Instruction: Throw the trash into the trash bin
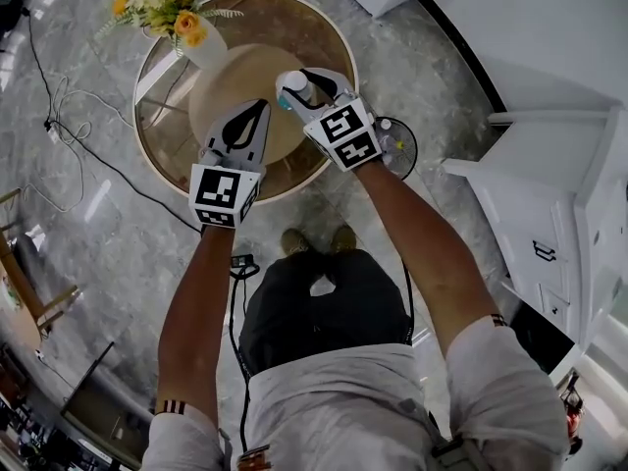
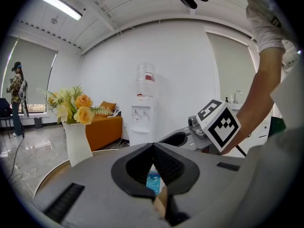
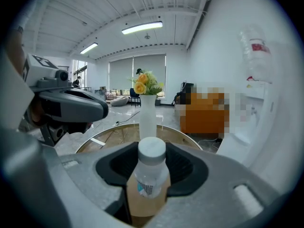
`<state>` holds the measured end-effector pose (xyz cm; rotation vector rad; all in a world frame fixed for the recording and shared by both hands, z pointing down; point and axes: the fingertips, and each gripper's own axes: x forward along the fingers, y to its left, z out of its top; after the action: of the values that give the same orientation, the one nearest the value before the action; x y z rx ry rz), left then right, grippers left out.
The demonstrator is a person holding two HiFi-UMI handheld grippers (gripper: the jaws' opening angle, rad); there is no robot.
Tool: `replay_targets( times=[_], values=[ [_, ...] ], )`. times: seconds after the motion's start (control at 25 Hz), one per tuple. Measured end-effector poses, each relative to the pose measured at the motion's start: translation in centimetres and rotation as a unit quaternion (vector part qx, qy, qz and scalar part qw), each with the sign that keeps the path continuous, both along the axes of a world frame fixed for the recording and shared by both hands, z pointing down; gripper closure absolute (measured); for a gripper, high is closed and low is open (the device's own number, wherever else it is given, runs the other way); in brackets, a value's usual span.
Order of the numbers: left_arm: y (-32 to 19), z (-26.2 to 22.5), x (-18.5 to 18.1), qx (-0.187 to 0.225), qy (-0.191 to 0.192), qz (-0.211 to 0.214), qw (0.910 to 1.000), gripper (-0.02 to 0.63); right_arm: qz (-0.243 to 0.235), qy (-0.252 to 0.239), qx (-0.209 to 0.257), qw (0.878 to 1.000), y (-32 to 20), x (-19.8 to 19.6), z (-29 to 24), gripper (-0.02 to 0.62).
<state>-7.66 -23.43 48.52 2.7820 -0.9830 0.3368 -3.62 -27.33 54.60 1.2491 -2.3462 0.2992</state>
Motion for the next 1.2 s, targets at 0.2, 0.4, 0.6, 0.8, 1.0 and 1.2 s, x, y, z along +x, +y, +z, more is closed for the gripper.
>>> replay_targets(
  times=[0.2,0.4,0.6,0.8,1.0,1.2],
  values=[
    [0.8,-1.1,1.8,0.0,0.011,0.009,0.9999,0.607,-0.001,0.0,0.016,1.0,1.9,1.1,-2.0,0.417],
    [2.2,-2.0,4.5,-0.002,0.021,0.024,0.9995,0.607,0.015,0.003,0.028,1.0,4.2,3.9,-3.7,0.417],
    [4.5,-2.6,8.4,-0.007,0.026,0.05,0.9984,0.607,0.052,0.0,0.03,0.998,7.0,8.6,-5.1,0.417],
    [6.5,-3.1,12.3,-0.011,0.031,0.069,0.997,0.607,0.084,0.006,0.027,0.996,10.0,13.7,-5.8,0.417],
    [9.2,-3.4,16.6,-0.014,0.033,0.092,0.9951,0.607,0.114,0.011,0.019,0.993,13.4,18.8,-5.9,0.417],
    [11.1,-4.0,19.9,-0.011,0.035,0.109,0.9934,0.607,0.136,0.017,0.017,0.99,16.4,23.0,-5.8,0.417]
  ],
)
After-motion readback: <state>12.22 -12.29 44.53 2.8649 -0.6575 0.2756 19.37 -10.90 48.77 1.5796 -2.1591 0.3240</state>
